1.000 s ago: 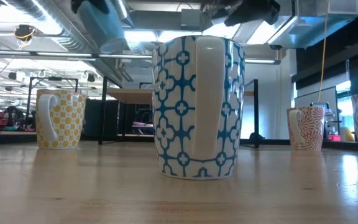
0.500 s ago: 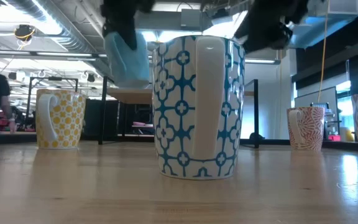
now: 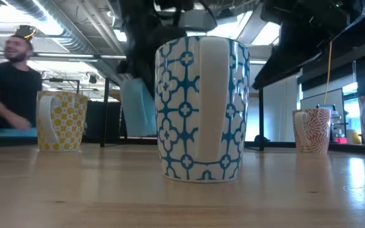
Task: Place coffee mugs
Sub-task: Put the blue mug on the shelf
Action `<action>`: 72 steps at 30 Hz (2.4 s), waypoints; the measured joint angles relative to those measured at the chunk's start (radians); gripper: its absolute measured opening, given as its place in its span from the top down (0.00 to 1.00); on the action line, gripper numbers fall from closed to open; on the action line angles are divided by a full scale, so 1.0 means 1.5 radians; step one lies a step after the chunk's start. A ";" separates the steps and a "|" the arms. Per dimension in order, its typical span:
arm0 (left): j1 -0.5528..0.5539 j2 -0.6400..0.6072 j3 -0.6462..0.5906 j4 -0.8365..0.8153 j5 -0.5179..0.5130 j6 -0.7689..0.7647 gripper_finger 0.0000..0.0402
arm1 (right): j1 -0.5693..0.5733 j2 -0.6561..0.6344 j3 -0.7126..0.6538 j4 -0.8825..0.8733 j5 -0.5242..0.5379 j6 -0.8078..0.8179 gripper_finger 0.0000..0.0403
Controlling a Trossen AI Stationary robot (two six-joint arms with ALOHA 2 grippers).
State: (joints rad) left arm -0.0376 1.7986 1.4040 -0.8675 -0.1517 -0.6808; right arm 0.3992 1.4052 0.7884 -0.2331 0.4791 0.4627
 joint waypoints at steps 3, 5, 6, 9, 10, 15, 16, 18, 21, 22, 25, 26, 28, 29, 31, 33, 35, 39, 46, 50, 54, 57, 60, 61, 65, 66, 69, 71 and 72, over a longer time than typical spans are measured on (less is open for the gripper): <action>-0.006 0.023 0.000 0.012 -0.010 -0.019 0.96 | 0.000 0.000 -0.010 0.001 0.000 0.000 0.42; -0.009 0.037 0.000 0.023 -0.010 -0.031 0.96 | 0.000 0.000 -0.016 0.000 0.000 0.000 0.42; -0.010 0.042 0.000 0.024 -0.010 -0.033 0.96 | 0.000 0.000 -0.019 0.000 0.000 0.000 0.42; -0.011 0.054 0.000 0.035 -0.010 -0.042 0.96 | 0.000 0.000 -0.025 -0.002 0.000 -0.001 0.42; -0.011 0.057 0.000 0.035 -0.010 -0.047 0.96 | 0.000 0.000 -0.025 -0.001 0.000 -0.003 0.42; -0.011 0.060 0.001 0.038 -0.006 -0.051 0.94 | 0.000 0.000 -0.025 0.000 0.000 -0.021 0.42; -0.010 0.061 0.001 0.041 -0.003 -0.051 0.91 | 0.000 0.000 -0.025 0.000 0.000 -0.027 0.42; -0.011 0.061 0.001 0.043 0.000 -0.051 0.85 | 0.000 0.000 -0.025 0.000 0.000 -0.036 0.42; -0.010 0.061 0.001 0.043 0.003 -0.051 0.77 | 0.000 0.000 -0.025 0.000 0.000 -0.038 0.42; -0.010 0.061 0.001 0.043 0.008 -0.051 0.75 | 0.000 0.000 -0.025 0.000 0.000 -0.039 0.42; -0.010 0.055 0.000 0.043 0.032 -0.051 0.71 | 0.000 0.000 -0.025 0.000 0.000 -0.040 0.42; -0.010 0.047 0.000 0.043 0.041 -0.050 0.71 | 0.000 0.000 -0.025 0.000 0.000 -0.040 0.42; -0.010 0.023 0.000 0.040 0.048 -0.049 0.70 | 0.000 0.000 -0.025 0.000 0.005 -0.041 0.42; -0.011 0.012 0.000 0.032 0.049 -0.048 0.70 | 0.000 0.000 -0.025 0.001 0.008 -0.041 0.42; -0.012 -0.017 0.000 0.018 0.049 -0.045 0.70 | 0.000 0.000 -0.025 0.004 0.014 -0.041 0.42; -0.015 -0.054 0.000 0.002 0.042 -0.027 0.70 | 0.000 0.000 -0.024 0.014 0.018 -0.041 0.42; -0.021 -0.095 0.000 -0.005 0.032 0.001 0.70 | 0.000 0.000 -0.024 0.039 0.017 -0.041 0.42; -0.048 -0.175 0.000 -0.015 -0.004 0.070 0.70 | -0.001 0.011 -0.024 0.145 0.017 -0.041 0.42; -0.112 -0.285 0.000 -0.099 -0.025 0.130 0.69 | -0.021 0.112 -0.023 0.374 -0.022 -0.071 0.42; -0.153 -0.351 -0.031 -0.135 -0.075 0.129 0.69 | -0.050 0.169 -0.001 0.402 -0.028 -0.050 0.42; -0.178 -0.422 -0.086 -0.122 -0.083 0.106 0.69 | -0.073 0.212 0.036 0.404 -0.046 -0.034 0.42; -0.190 -0.467 -0.131 -0.119 -0.087 0.089 0.69 | -0.079 0.244 0.065 0.403 -0.085 -0.034 0.42; -0.201 -0.506 -0.172 -0.117 -0.088 0.068 0.69 | -0.079 0.283 0.096 0.399 -0.111 -0.032 0.42; -0.203 -0.518 -0.185 -0.111 -0.090 0.061 0.69 | -0.079 0.295 0.108 0.399 -0.110 -0.031 0.42; -0.211 -0.547 -0.213 -0.106 -0.107 0.038 0.69 | -0.081 0.336 0.158 0.394 -0.064 -0.010 0.42; -0.211 -0.553 -0.218 -0.104 -0.108 0.038 0.69 | -0.084 0.347 0.171 0.392 -0.051 -0.009 0.42; -0.212 -0.561 -0.222 -0.101 -0.110 0.039 0.69 | -0.094 0.370 0.205 0.360 -0.038 -0.007 0.42; -0.212 -0.566 -0.223 -0.103 -0.110 0.045 0.69 | -0.100 0.383 0.233 0.343 -0.046 0.008 0.42; -0.212 -0.568 -0.223 -0.100 -0.111 0.048 0.69 | -0.102 0.385 0.243 0.325 -0.052 0.017 0.42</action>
State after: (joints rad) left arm -0.3550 0.9472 1.0701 -1.0175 -0.3178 -0.6086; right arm 0.2455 1.9820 1.1531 0.2542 0.4008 0.4886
